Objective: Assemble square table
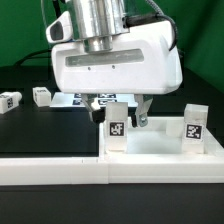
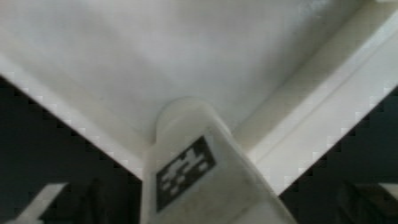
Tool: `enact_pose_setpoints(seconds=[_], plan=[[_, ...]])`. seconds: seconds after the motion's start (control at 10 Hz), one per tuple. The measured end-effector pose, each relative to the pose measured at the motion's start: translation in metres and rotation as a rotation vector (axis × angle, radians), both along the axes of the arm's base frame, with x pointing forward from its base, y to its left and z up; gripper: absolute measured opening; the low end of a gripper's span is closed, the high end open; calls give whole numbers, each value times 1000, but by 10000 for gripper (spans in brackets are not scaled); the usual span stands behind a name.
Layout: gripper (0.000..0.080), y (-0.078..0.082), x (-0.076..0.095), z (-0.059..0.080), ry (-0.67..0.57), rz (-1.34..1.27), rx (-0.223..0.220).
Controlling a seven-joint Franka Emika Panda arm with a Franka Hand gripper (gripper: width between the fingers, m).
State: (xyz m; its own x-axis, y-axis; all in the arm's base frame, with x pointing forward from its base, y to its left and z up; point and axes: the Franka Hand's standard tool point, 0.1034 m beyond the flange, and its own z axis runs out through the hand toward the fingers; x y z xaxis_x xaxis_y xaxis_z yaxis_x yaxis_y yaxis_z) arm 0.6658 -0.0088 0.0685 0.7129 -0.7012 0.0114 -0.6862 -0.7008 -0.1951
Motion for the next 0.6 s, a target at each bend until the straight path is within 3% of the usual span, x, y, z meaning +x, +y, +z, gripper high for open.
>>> enact_pose_setpoints(seconds=[0.1,0.3,0.4,0.6], plan=[[649,-1,0,0,-8,56,-9],[649,-11,0,2,-24,420,-74],[649,-12,0,2,-24,387,-71],[386,-12,0,2,-21,365,-68]])
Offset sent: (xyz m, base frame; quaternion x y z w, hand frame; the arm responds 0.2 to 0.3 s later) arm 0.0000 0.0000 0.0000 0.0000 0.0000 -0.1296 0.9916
